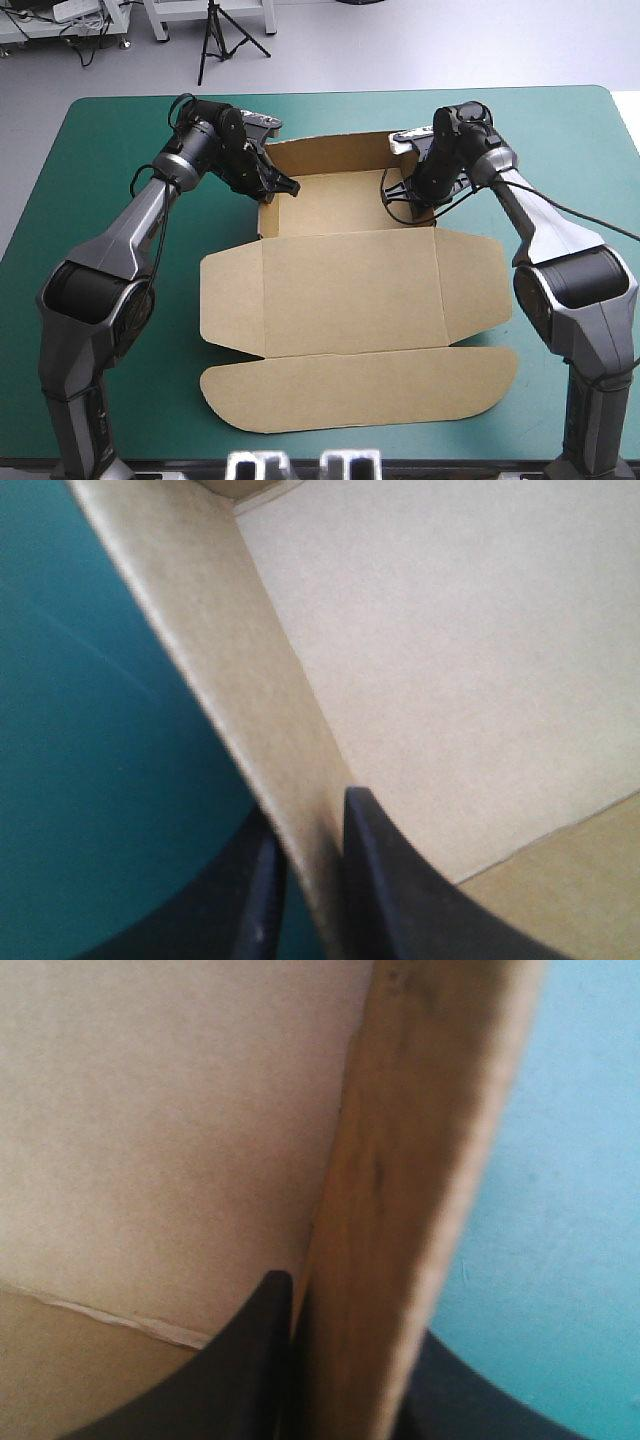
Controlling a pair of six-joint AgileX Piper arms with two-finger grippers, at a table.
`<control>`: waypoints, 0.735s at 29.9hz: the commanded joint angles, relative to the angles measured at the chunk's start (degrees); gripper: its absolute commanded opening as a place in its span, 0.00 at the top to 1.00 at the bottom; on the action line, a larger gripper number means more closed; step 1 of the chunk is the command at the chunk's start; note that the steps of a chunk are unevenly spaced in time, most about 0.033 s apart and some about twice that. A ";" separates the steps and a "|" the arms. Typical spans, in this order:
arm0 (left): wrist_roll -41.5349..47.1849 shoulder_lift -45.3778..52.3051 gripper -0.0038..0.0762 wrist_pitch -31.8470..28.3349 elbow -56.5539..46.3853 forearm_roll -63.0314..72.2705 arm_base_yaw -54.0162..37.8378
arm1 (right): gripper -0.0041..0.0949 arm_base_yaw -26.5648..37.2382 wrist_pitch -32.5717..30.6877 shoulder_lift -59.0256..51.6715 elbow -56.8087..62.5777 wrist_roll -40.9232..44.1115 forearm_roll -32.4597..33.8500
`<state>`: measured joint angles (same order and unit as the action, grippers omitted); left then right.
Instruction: Fold the box
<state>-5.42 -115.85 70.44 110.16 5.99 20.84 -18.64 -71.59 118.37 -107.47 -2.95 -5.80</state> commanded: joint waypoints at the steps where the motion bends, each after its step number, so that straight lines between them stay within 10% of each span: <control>1: -2.45 2.60 0.59 3.55 1.62 3.39 1.28 | 0.46 -1.36 0.03 -4.20 -2.19 -4.04 -6.94; 6: -1.88 2.60 0.39 3.55 1.62 1.16 1.28 | 0.09 -1.36 0.03 -5.36 -2.30 -3.61 -3.81; 22: -1.99 10.63 0.39 3.55 6.08 -2.84 -1.53 | 0.09 -1.36 0.03 -8.50 -6.25 -3.26 0.85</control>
<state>-7.44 -110.34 71.15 113.75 4.55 19.98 -20.09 -70.94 115.27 -110.05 -5.91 -5.84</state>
